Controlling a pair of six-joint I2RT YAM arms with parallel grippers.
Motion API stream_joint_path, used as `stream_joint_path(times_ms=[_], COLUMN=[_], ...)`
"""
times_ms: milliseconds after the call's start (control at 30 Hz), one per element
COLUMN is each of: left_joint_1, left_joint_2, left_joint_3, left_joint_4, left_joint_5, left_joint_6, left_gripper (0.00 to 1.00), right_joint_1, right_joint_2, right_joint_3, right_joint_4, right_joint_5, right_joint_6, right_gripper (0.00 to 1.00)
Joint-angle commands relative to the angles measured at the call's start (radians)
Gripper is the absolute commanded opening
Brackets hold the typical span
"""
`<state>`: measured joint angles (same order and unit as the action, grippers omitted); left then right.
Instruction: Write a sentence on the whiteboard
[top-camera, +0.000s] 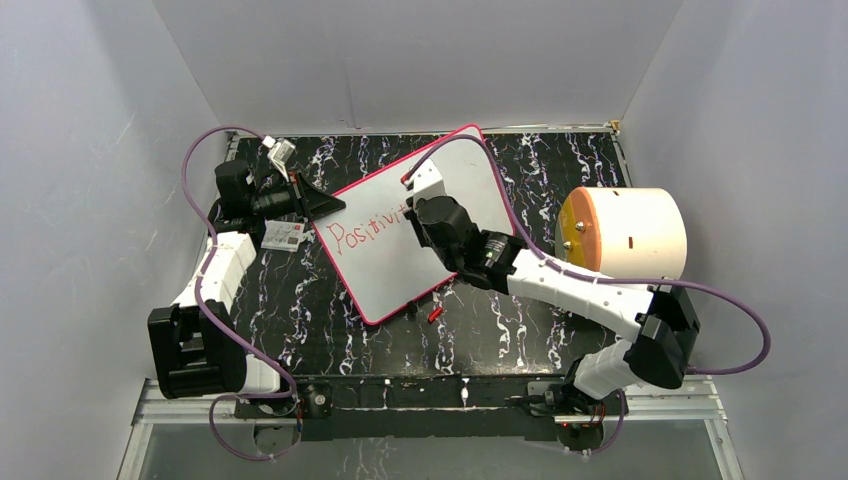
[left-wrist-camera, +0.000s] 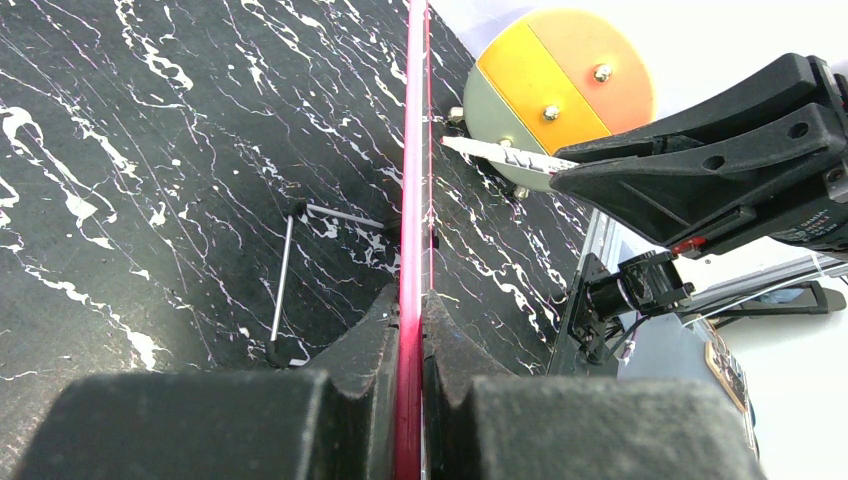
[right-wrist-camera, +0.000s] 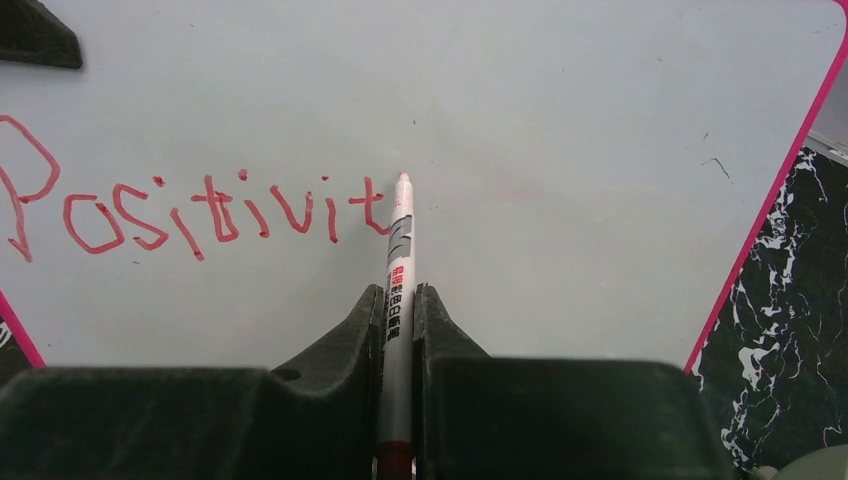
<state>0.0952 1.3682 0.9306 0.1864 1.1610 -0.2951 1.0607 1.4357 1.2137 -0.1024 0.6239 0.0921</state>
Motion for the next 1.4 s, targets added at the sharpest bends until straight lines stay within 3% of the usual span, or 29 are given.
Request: stream_joint_path(times_ms=[0, 1367], left_joint_1=[-0.002, -0.002], left_joint_2=[0.031, 0.026], left_joint_3=[-0.016, -0.018], left_joint_4=[-0.058, -0.059], left_joint_5=[-0.108, -0.116], left_joint_6=[0.085, 0.086], left_gripper=[0.00, 0.00], right_joint_1=[-0.009, -0.022], right_joint_2=[0.012, 0.009], right_joint_3=[0.021, 0.010], right_joint_4=[0.043, -0.053], right_joint_5=[0.000, 0.019], right_joint_6=[-0.009, 0.029], right_gripper=[0.00, 0.00])
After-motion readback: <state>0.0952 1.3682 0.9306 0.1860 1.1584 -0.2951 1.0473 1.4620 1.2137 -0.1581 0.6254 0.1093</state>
